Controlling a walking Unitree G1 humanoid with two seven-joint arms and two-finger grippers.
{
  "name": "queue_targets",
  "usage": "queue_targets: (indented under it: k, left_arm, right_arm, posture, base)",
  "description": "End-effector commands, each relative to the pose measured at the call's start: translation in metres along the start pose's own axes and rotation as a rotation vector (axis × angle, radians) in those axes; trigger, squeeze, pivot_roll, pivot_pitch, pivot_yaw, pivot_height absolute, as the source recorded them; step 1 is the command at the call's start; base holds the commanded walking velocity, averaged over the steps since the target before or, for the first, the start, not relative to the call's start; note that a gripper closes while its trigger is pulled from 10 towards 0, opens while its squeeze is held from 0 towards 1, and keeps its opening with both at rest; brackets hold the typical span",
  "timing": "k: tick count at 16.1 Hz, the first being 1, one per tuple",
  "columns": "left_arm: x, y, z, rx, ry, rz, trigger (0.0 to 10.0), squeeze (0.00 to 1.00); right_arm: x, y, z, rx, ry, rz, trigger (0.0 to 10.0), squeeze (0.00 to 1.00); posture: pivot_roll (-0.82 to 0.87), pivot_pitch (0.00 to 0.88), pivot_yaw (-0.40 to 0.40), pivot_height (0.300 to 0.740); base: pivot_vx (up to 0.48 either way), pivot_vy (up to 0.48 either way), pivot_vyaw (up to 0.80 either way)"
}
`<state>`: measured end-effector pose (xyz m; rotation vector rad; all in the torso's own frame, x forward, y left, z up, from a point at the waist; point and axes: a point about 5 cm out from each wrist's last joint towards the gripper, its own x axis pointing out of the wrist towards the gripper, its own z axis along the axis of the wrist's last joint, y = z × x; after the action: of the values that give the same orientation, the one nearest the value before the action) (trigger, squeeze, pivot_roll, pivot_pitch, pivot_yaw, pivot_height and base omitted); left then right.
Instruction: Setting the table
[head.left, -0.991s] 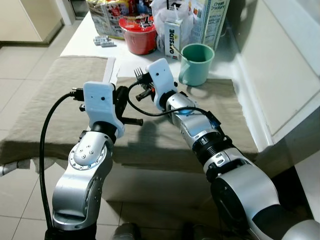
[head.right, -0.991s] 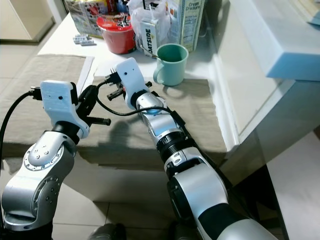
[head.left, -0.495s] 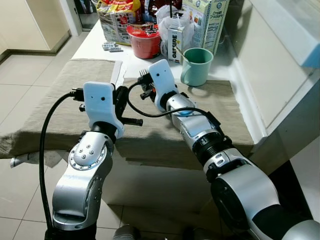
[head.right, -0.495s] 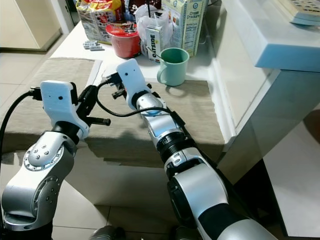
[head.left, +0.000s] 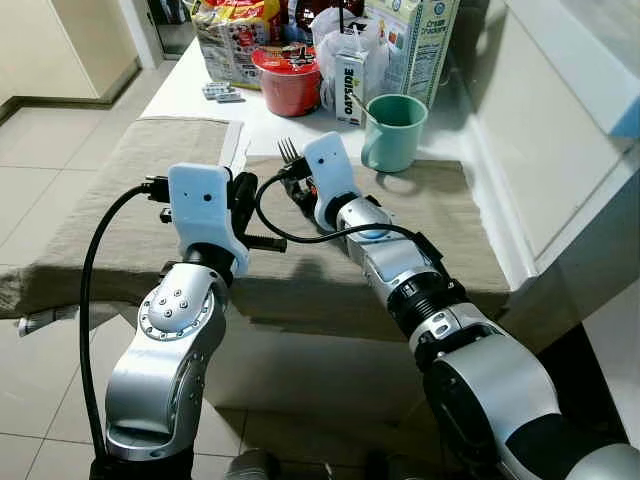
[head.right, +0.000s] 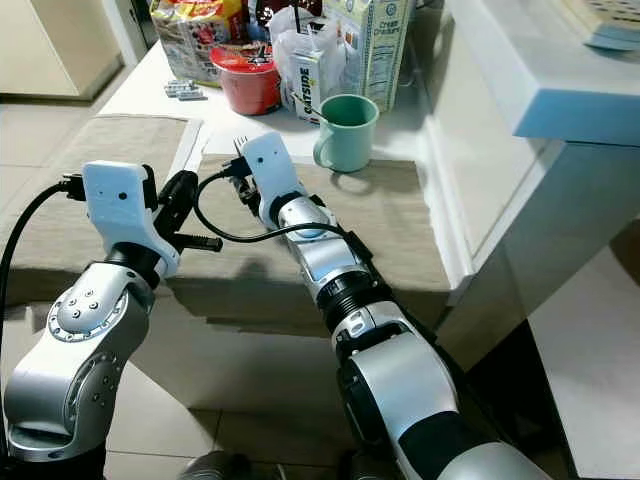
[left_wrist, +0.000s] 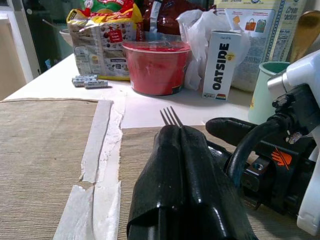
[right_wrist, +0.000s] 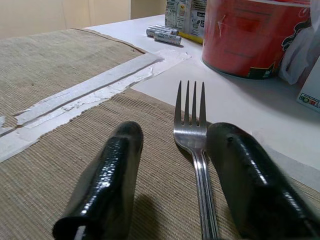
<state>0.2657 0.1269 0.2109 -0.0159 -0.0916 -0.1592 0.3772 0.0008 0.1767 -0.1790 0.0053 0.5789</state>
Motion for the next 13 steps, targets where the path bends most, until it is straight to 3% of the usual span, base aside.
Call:
queue_targets:
  k: [1,5,8,13]
  left_arm:
    - [0.001,-0.003,0.003,0.001,-0.008,-0.025,10.0,0.0]
    - [-0.006,-0.006,-0.004,-0.051,0.068,-0.079,10.0,0.0]
    - [-0.021,0.008,0.001,-0.049,0.114,-0.09,10.0,0.0]
    - [-0.029,0.005,0.012,-0.095,0.145,-0.122,10.0,0.0]
  right_arm:
    - [0.0,0.004,-0.002,0.007,0.008,0.011,10.0,1.0]
    - [0.0,-0.002,-0.003,-0.001,0.012,-0.01,10.0,1.0]
    - [-0.002,-0.012,-0.007,-0.013,0.036,-0.028,10.0,1.0]
    - [-0.001,-0.014,-0.008,-0.014,0.057,-0.048,10.0,1.0]
  posture:
    - [0.05,0.069,0.035,0.74]
    - [0.06,0.075,0.036,0.74]
    - [0.09,0.08,0.036,0.74]
    - [0.12,0.088,0.042,0.74]
  base:
    - [0.0,0.0,0.0]
    - [0.0,0.0,0.0]
    - [0.0,0.0,0.0]
    - [0.0,0.0,0.0]
